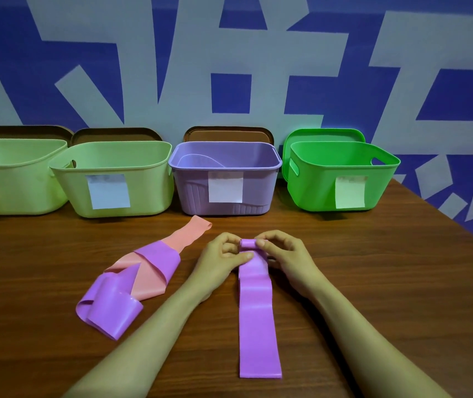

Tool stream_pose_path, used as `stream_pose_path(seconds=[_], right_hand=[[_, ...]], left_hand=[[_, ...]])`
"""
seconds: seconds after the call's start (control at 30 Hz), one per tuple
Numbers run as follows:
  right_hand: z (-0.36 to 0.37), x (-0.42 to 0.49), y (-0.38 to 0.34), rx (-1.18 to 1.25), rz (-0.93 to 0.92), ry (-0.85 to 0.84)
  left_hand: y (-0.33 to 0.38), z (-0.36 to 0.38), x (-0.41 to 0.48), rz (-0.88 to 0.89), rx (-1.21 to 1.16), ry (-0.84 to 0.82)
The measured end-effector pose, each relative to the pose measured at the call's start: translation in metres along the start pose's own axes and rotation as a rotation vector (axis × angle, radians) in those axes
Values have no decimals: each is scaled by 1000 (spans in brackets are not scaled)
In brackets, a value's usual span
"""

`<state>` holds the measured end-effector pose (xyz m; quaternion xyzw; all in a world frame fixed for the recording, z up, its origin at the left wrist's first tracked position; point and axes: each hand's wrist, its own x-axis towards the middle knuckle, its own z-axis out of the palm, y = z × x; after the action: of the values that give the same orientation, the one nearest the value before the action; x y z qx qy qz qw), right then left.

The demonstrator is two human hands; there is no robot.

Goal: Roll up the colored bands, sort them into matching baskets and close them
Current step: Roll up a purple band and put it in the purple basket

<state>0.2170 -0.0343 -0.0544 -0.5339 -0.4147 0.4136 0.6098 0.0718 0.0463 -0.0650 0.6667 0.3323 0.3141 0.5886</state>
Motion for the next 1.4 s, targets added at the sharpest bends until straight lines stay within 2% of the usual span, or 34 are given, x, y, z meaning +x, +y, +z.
stream_pose_path(seconds=[0.47, 0.63, 0.73, 0.83, 1.07, 1.4], right_hand=[[-1, -4, 1, -54, -79, 55], [-2, -4, -1, -44, -44, 7], [-3, -2, 0, -19, -3, 22], [-3, -1, 1, -96, 39, 9], [-1, -1, 2, -7, 13, 73], [-4, -3, 0, -42, -29, 58]], left_hand=[[7, -3, -2, -60, -207, -31], [3, -6, -1, -35, -128, 1], [2, -6, -2, -14, -158, -2], [2, -7, -2, 11, -149, -9], [2, -1, -2, 10, 1, 6], [2, -2, 0, -32, -70, -2]])
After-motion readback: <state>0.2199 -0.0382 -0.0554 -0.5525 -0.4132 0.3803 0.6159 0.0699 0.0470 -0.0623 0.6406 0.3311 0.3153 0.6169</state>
